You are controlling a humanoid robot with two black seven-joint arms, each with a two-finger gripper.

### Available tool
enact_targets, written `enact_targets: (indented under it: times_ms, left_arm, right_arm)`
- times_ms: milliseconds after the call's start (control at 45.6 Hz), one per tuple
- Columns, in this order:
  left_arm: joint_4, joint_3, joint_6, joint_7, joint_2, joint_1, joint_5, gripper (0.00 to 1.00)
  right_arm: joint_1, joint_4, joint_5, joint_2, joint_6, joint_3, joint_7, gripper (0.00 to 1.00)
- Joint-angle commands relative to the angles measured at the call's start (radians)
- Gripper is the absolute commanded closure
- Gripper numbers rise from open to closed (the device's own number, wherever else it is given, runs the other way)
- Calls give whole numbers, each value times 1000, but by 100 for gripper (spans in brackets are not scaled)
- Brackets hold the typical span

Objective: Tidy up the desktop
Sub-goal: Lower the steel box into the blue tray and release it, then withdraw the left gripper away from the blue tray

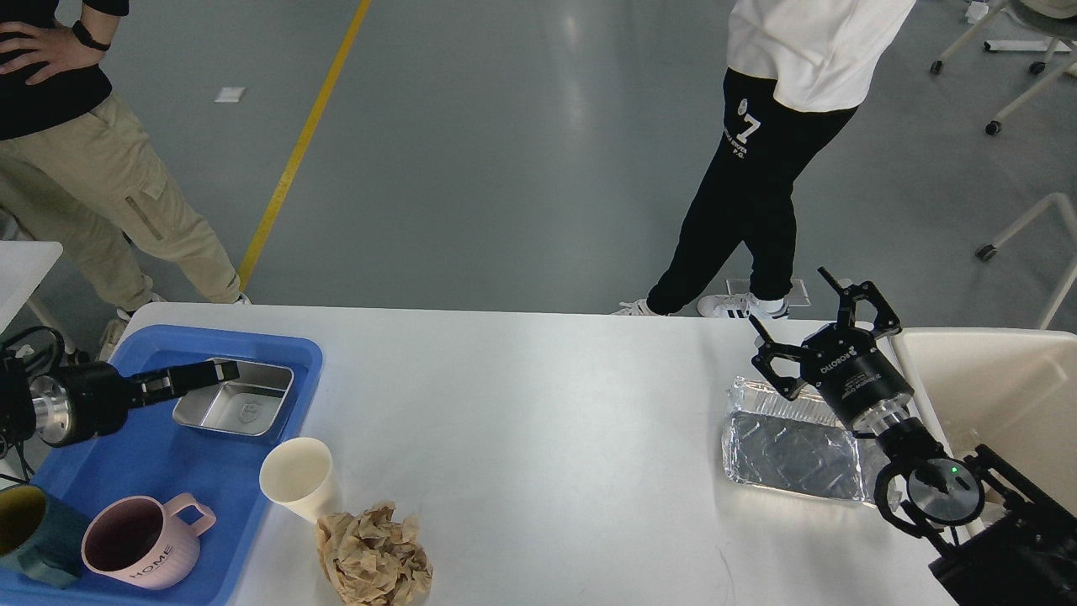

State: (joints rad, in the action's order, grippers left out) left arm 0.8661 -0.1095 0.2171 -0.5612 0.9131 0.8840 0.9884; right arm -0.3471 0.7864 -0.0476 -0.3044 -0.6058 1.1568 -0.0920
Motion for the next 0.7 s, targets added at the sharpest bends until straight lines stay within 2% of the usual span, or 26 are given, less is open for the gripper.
enact_targets:
  times_ms: [0, 110, 153, 373, 526, 680]
  left_arm:
    - [146, 177, 132, 1, 150, -6, -72, 11]
    - [209, 325, 211, 0, 216, -60, -253, 6]
    - [208, 370, 211, 1, 219, -86, -333, 3]
    - [211, 563, 217, -19, 228, -195, -588, 3]
    - [215, 735, 228, -38, 196, -304, -724, 3]
    - [215, 954, 229, -51, 89, -459, -766, 3]
  right_arm:
    - [-1, 1, -3, -1, 1, 0, 0, 0]
    - [2, -3, -24, 1, 1, 0, 0, 0]
    - [3, -4, -26, 2, 3, 0, 0, 0]
    - [3, -1, -41, 10, 8, 0, 0, 0]
    - [8, -3, -51, 7, 9, -2, 1, 0]
    - [8, -1, -51, 8, 17, -11, 1, 0]
